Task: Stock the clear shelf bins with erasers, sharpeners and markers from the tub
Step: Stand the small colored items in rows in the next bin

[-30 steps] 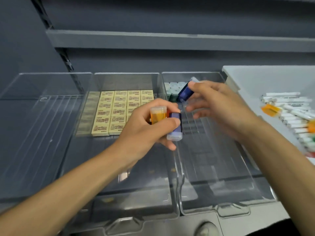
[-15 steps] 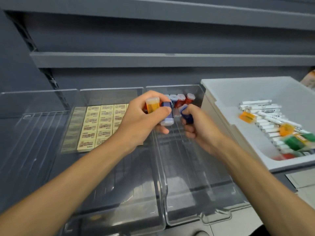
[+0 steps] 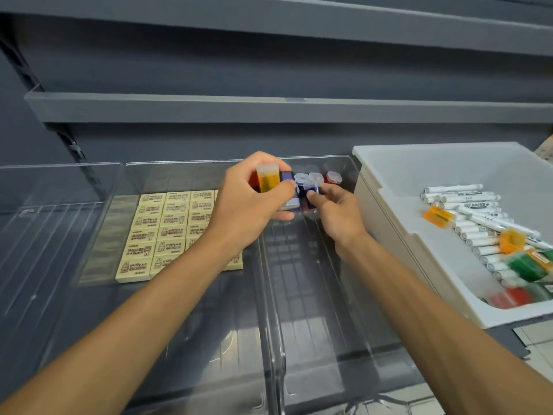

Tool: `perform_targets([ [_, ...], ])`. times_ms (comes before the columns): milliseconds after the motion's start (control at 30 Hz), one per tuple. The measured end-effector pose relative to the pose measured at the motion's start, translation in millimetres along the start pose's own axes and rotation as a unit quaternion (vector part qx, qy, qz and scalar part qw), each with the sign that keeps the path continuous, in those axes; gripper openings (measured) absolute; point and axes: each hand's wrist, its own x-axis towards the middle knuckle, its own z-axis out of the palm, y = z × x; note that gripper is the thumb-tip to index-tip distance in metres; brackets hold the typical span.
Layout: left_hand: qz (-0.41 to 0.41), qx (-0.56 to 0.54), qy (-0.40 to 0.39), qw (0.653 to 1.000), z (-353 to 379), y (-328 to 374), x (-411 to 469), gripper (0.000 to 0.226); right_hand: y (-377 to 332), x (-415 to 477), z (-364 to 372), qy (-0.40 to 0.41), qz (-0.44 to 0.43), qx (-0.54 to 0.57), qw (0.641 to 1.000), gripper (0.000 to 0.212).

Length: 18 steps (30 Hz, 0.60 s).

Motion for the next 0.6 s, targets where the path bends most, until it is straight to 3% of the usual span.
perform_targets([
  [400, 0.012, -0.037, 0.014, 0.999, -3, -12, 6, 0.018, 20, 11, 9, 0.058, -0.115, -0.139, 0.982, 0.018],
  [533, 0.019, -0.037, 0.017, 0.999, -4, -12, 5, 0.017, 17, 12, 3, 0.035, -0.095, -0.142, 0.985, 0.011],
  [600, 0.020, -0.032, 0.015, 0.999, -4, -12, 4, 0.016, 13, 11, -3, -0.001, -0.069, -0.101, 0.992, 0.024],
])
